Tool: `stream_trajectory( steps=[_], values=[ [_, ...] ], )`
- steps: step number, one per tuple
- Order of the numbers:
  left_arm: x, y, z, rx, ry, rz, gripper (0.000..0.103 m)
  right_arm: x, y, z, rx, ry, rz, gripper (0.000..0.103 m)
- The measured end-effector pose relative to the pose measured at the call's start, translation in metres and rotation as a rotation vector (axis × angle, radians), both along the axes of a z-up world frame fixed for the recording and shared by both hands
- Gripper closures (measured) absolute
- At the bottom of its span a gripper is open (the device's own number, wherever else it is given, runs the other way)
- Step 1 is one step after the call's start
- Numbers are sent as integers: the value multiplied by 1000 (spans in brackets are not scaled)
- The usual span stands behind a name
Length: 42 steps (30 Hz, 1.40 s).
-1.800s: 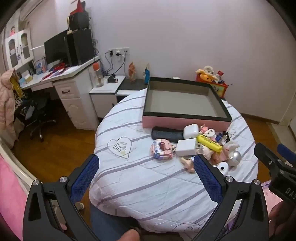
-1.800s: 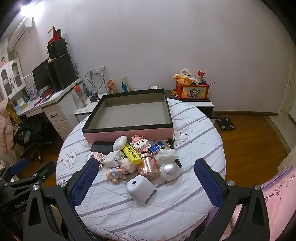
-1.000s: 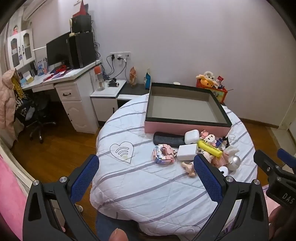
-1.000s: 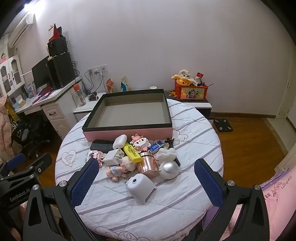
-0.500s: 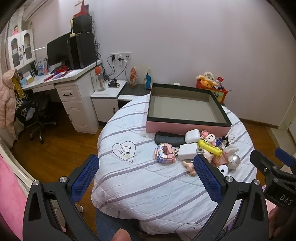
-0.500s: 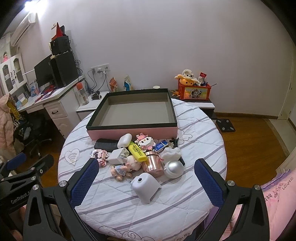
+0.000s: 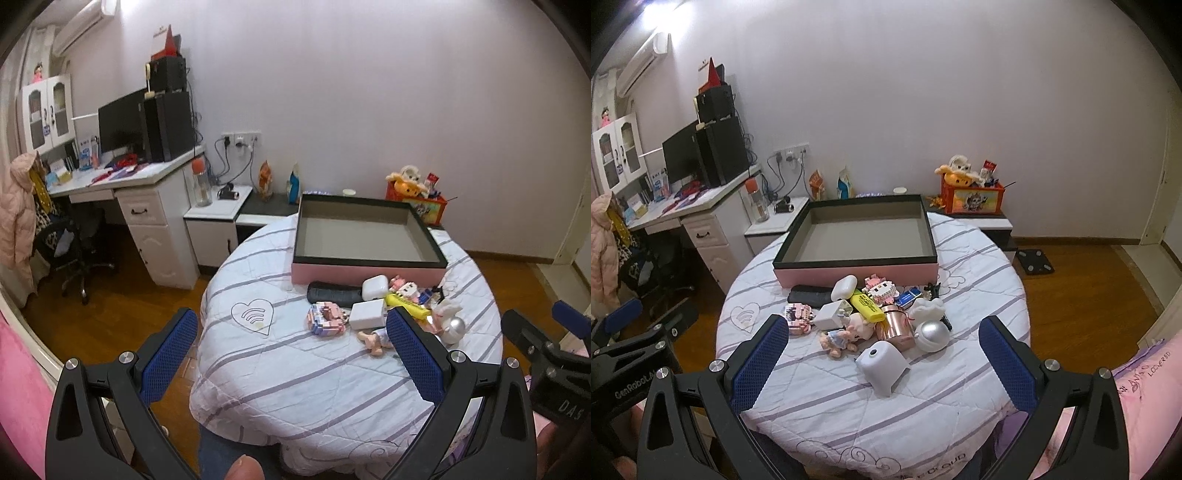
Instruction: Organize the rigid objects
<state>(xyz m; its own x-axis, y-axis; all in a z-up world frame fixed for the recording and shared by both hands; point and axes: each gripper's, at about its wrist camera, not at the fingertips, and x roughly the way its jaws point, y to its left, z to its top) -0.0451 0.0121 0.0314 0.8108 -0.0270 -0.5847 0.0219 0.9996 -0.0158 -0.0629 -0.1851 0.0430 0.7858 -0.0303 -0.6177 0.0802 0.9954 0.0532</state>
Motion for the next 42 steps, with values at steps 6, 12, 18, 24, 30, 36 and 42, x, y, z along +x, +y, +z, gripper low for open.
stream_trajectory(
  steps=[6,12,18,24,30,36,42],
  values=[
    [-23,-2,7,3,-34,-16,0,-23,3,9,-12,-39,-13,0],
    [-50,-3,14,0,-72,-19,0,-46,2,13,3,-71,-27,0],
    [-71,-3,19,3,-101,-19,0,-64,6,18,-2,-93,-17,0],
    [-82,-5,22,3,-121,-15,0,-74,5,21,1,-115,-17,0],
    [-73,-5,17,0,-92,-7,0,-67,0,13,10,-94,-25,0],
    [-50,-7,8,-2,-49,-2,0,-44,-4,3,16,-53,-17,0],
    [-37,-5,7,0,-43,6,0,-30,-5,0,23,-39,-11,0]
  ],
)
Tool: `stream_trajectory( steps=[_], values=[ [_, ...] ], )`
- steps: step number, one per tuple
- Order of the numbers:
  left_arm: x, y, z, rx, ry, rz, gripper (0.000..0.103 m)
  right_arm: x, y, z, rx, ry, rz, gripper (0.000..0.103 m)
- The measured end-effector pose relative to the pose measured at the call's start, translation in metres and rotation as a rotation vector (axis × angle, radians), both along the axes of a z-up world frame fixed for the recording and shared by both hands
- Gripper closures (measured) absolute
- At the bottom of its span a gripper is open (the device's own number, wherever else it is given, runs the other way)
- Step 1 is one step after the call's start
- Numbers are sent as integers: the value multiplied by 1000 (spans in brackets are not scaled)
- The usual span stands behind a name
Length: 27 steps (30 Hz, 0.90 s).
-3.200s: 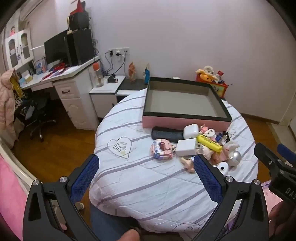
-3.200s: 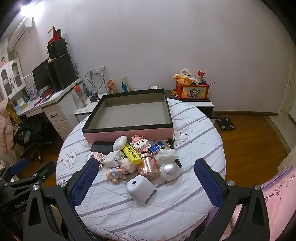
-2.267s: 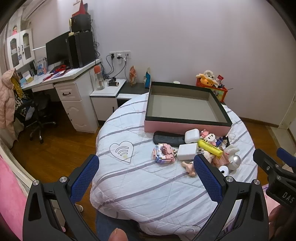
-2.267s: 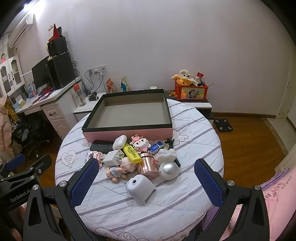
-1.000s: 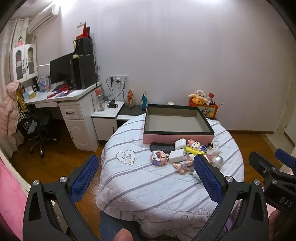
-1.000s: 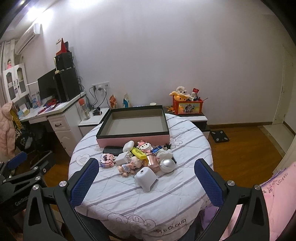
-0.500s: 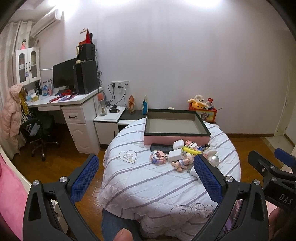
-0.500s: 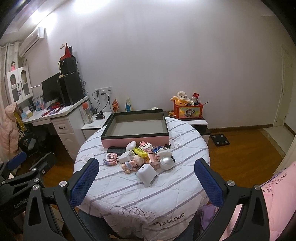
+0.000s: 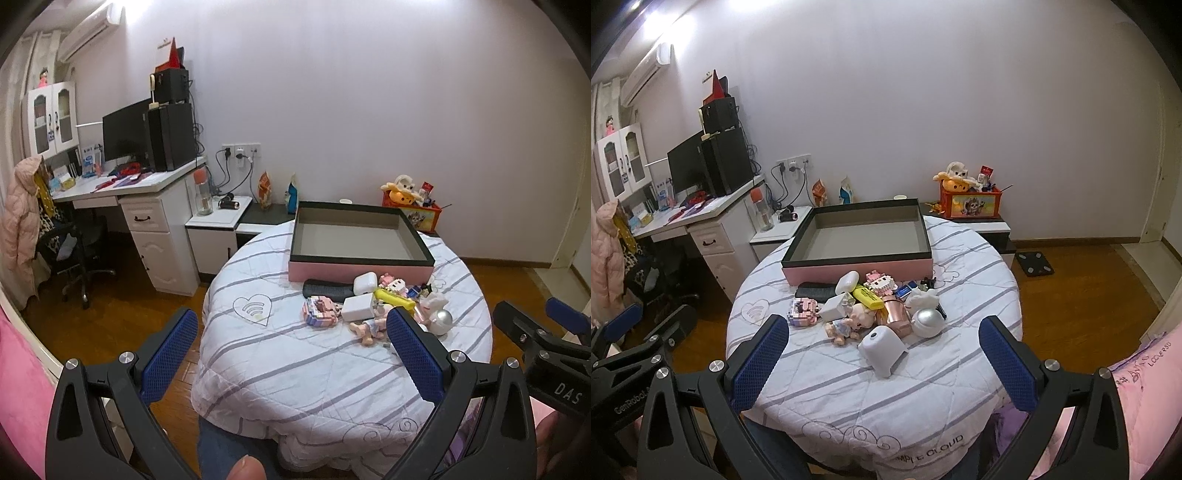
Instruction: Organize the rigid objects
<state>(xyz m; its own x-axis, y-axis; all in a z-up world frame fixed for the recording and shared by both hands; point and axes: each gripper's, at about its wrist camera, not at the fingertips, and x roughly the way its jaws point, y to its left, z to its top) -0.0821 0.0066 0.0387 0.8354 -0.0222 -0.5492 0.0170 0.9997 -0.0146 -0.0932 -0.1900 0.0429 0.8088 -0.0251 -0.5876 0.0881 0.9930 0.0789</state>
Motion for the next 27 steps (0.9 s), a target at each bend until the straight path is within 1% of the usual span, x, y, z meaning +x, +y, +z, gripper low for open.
stream_trajectory(
  steps=[5,10,16,24,27],
  values=[
    [5,1,-2,-3,7,-2,0,2,2,-2,-9,10,2,0],
    [12,-2,-14,3,38,-12,0,5,-5,-7,2,33,-11,0],
    [23,-6,-25,4,54,-21,0,15,-10,-18,13,66,-10,0],
    [55,-7,-62,13,148,-16,0,45,-16,-54,28,156,11,0],
    [66,-7,-74,7,169,-20,0,56,-17,-69,36,187,23,0]
  ],
)
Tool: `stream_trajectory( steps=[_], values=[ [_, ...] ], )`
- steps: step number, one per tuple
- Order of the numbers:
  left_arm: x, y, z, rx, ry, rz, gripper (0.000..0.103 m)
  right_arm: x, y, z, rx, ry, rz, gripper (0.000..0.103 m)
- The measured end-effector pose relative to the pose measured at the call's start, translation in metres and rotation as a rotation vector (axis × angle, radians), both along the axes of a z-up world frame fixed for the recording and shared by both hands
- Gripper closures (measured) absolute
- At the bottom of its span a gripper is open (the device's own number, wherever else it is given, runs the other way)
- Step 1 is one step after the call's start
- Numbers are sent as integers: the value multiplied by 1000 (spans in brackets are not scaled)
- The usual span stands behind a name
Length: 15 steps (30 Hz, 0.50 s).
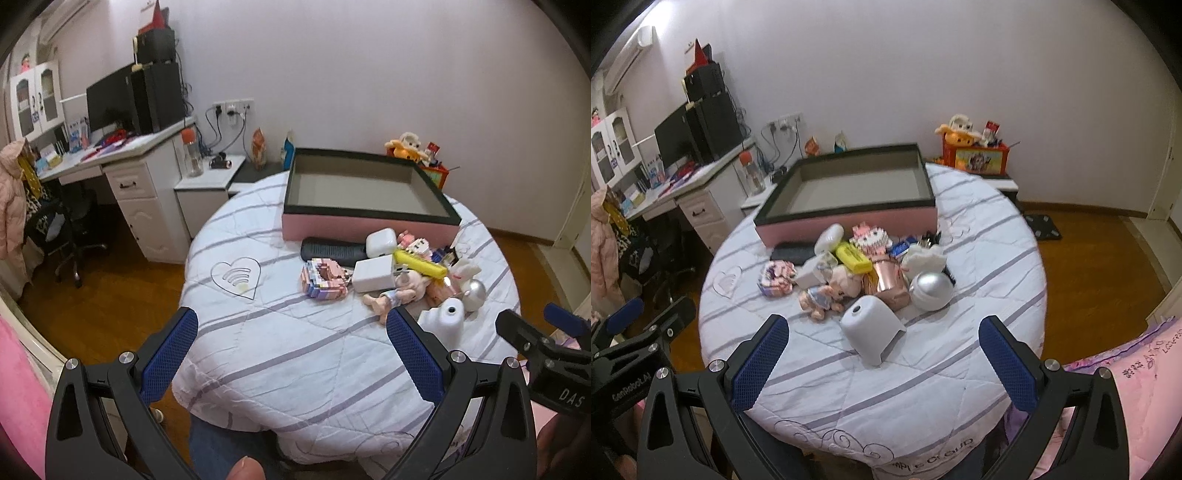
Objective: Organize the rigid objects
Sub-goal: 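Grasp the pixel-block donut with the left tool while the right tool grasps the white lamp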
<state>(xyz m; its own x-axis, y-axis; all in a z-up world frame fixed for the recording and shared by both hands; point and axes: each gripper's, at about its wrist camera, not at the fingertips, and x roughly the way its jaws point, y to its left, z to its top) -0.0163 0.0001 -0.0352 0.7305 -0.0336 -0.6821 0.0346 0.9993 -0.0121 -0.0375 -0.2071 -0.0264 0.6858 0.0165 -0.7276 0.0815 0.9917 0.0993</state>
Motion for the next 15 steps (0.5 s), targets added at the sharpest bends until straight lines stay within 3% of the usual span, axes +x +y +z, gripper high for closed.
stream_trajectory(
  steps=[15],
  values=[
    [64,-7,-51,8,57,-49,0,45,9,-66,-22,103,56,0]
  ],
)
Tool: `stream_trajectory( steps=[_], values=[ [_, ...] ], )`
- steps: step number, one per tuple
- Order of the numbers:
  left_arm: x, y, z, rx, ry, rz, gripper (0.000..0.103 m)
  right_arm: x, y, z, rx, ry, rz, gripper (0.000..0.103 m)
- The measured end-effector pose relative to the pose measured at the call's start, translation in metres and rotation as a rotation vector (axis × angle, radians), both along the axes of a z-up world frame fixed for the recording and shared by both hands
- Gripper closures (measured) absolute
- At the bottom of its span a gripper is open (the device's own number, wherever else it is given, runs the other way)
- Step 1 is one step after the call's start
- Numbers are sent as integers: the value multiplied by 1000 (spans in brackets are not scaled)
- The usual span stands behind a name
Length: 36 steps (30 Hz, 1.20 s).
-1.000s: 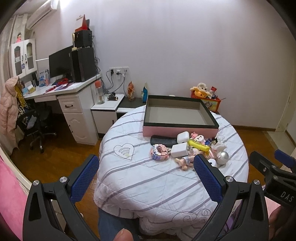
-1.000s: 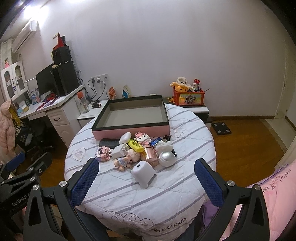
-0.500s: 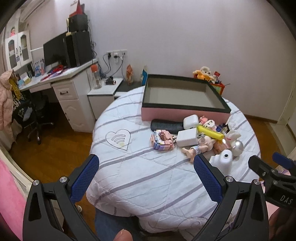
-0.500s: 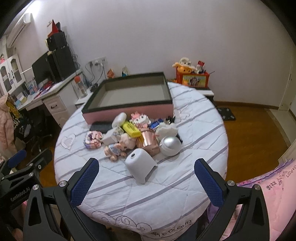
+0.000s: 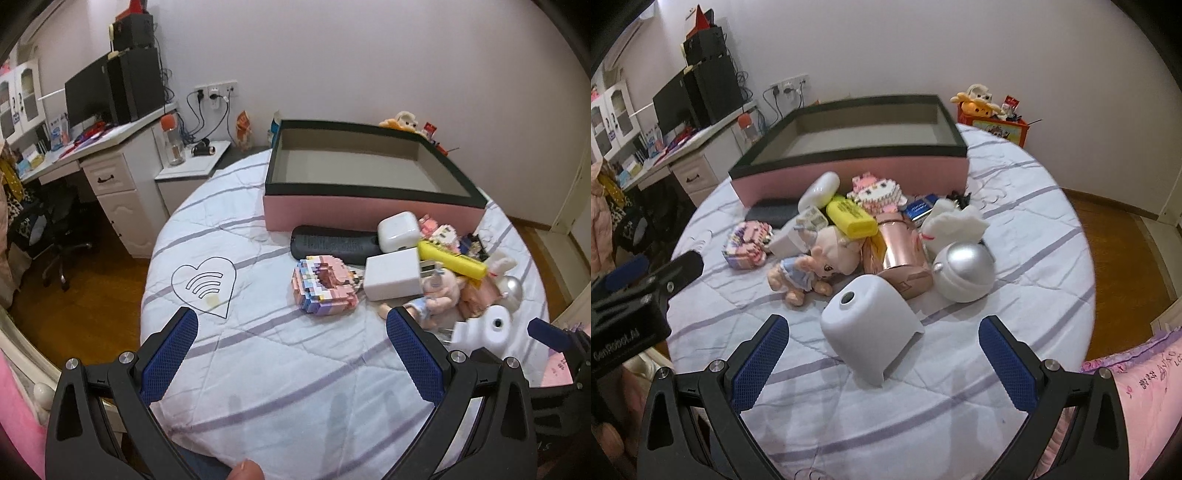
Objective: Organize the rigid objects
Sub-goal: 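Grasp the pixel-block donut with the left tool while the right tool grasps the white lamp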
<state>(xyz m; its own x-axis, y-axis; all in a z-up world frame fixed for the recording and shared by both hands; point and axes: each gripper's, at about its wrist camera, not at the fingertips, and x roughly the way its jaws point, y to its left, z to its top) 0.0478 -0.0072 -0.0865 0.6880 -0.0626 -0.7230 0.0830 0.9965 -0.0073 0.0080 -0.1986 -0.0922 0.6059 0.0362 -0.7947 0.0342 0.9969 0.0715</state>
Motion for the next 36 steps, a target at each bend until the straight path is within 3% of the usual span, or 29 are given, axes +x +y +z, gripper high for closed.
stream_trajectory(
  steps=[8,16,24,31,36],
  values=[
    [17,0,-15,3,24,-5,0,12,-1,-16,-9,23,8,4],
    [28,-1,-25,8,41,-19,0,19,7,-27,-16,26,50,35],
    [44,-5,-37,18,66,-24,0,18,4,-22,22,19,65,45],
    [59,-13,-46,23,83,-48,0,21,2,-21,31,30,70,45],
    [73,-10,-54,-14,123,-51,0,22,2,-21,37,34,70,45]
  ],
)
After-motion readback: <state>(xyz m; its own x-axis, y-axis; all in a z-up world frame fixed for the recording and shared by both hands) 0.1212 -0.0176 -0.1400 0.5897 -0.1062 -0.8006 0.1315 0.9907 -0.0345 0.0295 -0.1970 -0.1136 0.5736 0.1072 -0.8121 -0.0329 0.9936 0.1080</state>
